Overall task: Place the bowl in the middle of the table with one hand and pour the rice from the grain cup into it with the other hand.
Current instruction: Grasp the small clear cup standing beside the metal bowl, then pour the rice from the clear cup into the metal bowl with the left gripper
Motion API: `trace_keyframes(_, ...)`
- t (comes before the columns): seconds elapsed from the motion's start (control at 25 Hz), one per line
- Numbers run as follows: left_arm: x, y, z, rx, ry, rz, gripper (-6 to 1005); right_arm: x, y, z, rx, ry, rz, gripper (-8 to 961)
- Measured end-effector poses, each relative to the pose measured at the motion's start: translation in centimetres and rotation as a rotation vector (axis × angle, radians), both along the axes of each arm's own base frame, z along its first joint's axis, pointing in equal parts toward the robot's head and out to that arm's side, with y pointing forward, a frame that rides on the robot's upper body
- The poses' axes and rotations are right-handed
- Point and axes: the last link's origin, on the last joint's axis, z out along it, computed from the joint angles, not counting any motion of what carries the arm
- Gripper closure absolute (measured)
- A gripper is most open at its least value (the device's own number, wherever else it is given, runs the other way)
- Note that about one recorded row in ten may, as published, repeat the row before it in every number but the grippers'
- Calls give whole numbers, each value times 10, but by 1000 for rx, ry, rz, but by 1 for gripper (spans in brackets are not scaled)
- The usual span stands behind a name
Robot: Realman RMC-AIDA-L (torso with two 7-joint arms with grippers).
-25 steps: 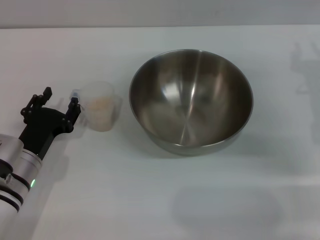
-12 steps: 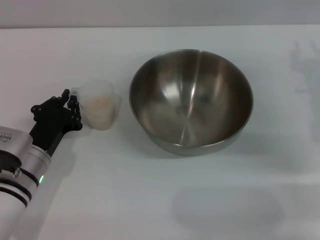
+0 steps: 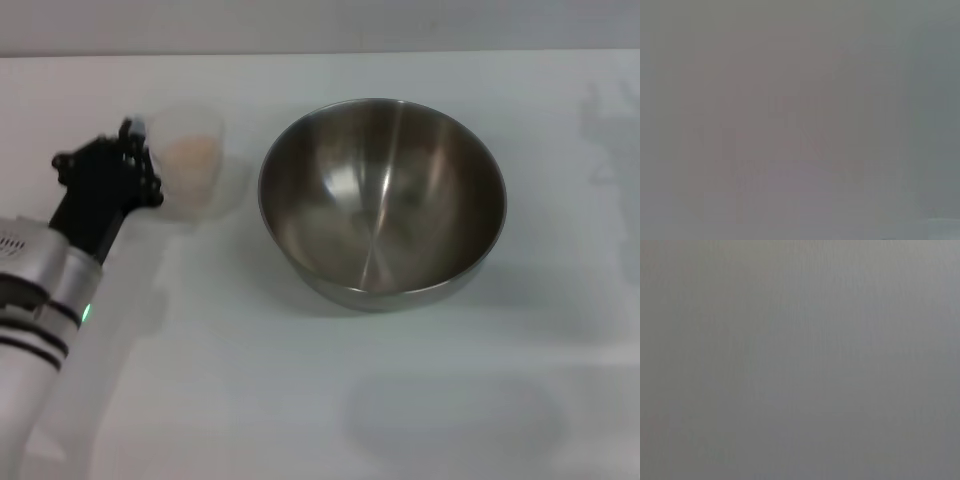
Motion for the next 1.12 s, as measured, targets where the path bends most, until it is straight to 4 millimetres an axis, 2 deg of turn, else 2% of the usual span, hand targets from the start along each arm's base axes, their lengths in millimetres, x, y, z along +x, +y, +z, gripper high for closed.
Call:
trace_keyframes(0.2, 30, 16, 10, 119, 146, -142, 974, -1, 1, 1, 4, 1, 4, 563)
trace_keyframes(0.44, 62, 23, 17, 297, 445, -327, 973, -3, 3, 3, 11, -6, 10, 563)
trace_keyframes(0.76, 90, 7, -8, 414, 911, -616, 975, -5, 10, 4, 6, -37, 11, 563)
trace_keyframes(1.0, 94, -1, -23, 488, 1194, -732, 973, -8, 14, 4, 3, -42, 17, 563)
trace_keyframes(1.12, 94, -3, -26, 519, 1280, -763, 973, -9, 16, 3, 1, -49, 17, 563)
